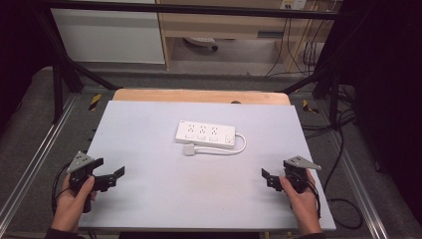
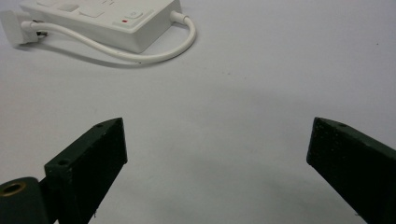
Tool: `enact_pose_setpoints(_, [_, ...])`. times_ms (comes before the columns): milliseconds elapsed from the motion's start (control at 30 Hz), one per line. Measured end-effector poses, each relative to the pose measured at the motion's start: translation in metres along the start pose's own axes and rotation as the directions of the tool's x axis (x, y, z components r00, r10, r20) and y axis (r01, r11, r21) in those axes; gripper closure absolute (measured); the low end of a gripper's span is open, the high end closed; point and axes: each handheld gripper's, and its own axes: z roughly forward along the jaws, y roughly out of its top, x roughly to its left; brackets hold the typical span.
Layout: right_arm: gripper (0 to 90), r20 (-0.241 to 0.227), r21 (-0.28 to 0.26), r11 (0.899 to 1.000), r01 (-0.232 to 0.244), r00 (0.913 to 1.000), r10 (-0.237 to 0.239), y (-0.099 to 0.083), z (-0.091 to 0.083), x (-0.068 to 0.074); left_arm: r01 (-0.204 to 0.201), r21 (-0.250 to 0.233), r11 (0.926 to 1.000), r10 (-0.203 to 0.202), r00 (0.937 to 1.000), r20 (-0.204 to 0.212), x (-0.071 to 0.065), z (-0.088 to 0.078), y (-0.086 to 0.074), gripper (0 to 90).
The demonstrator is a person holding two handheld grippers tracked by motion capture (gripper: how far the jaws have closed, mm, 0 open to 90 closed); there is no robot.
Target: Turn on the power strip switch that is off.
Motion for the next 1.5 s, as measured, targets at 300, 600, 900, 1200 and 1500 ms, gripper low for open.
enact_pose_setpoints(300, [4.2, -0.003, 0.017, 1.0, -0.004, 1.0, 0.004, -0.001, 0.001, 0.0, -0.01, 0.013, 0.9999, 0.01, 0.9997, 0.023, -0.003, 0.003, 0.0, 8.5])
enact_pose_setpoints(600, [5.1, -0.007, 0.013, 1.0, -0.001, 1.0, 0.001, 0.0, -0.001, -0.001, -0.005, 0.01, 0.9999, 0.005, 0.9995, 0.032, -0.003, 0.003, 0.0, 7.5])
enact_pose_setpoints(900, [5.6, -0.011, -0.007, 1.0, -0.015, 0.9998, 0.015, 0.004, -0.006, -0.003, -0.005, 0.012, 0.9999, 0.004, 0.9993, 0.036, -0.003, 0.003, 0.0, 7.4])
enact_pose_setpoints(1200, [3.4, -0.028, -0.066, 0.996, -0.064, 0.9976, 0.062, 0.009, -0.015, -0.005, -0.006, 0.017, 0.9998, 0.006, 0.9994, 0.034, -0.002, 0.004, 0.0, 7.4])
enact_pose_setpoints(1500, [3.5, -0.056, -0.119, 0.991, -0.068, 0.9965, 0.062, 0.013, -0.021, -0.001, -0.012, 0.019, 0.9998, 0.011, 0.9994, 0.032, -0.003, 0.003, 0.0, 7.5])
